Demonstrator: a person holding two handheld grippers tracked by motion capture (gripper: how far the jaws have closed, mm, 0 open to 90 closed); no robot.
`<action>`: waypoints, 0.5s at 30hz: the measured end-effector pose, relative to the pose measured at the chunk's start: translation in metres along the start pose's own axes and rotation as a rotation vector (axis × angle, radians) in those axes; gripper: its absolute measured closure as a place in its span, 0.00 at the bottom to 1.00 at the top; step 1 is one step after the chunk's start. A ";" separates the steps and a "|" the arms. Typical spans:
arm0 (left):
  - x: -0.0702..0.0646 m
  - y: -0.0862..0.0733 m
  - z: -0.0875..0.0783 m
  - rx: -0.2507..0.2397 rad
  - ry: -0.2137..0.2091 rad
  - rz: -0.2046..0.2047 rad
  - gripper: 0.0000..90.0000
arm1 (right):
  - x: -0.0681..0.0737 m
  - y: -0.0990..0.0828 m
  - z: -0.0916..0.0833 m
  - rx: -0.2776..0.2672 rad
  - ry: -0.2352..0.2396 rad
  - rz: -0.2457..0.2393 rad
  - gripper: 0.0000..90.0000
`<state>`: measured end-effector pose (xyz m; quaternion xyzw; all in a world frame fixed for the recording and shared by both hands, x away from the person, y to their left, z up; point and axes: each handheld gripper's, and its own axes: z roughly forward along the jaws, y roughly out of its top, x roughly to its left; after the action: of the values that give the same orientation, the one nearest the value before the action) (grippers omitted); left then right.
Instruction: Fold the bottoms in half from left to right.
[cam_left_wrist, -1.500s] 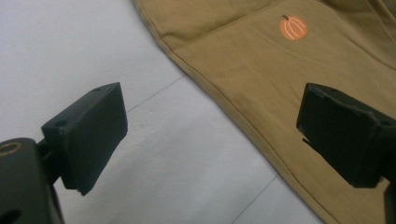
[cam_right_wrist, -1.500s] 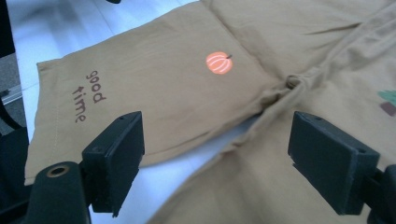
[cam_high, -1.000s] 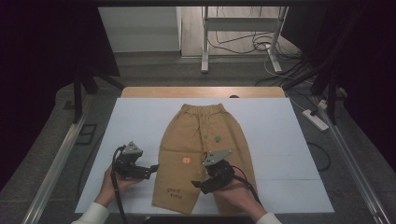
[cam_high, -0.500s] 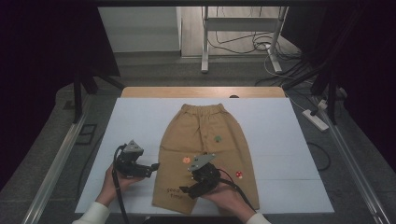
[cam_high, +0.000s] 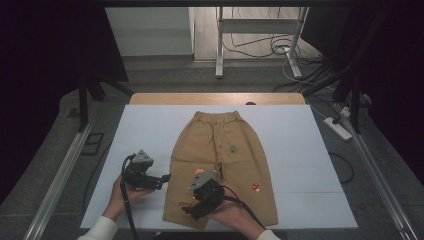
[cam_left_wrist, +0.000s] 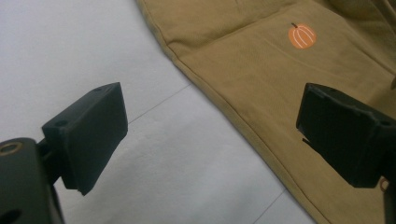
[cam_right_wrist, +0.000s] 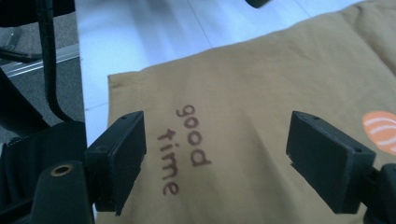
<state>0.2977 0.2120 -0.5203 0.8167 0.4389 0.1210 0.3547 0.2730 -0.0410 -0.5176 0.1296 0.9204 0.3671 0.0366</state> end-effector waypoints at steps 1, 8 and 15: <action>0.000 0.000 0.000 0.001 0.000 -0.001 0.10 | 0.001 0.001 0.001 0.003 0.004 -0.003 0.23; 0.001 0.000 0.001 0.000 -0.001 -0.005 0.10 | 0.010 0.008 0.013 0.019 0.017 -0.024 0.22; 0.001 0.000 0.001 -0.002 -0.003 -0.004 0.10 | 0.021 0.012 0.025 0.030 0.034 -0.052 0.22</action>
<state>0.2989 0.2123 -0.5208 0.8156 0.4398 0.1194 0.3566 0.2593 -0.0103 -0.5264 0.1001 0.9294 0.3542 0.0286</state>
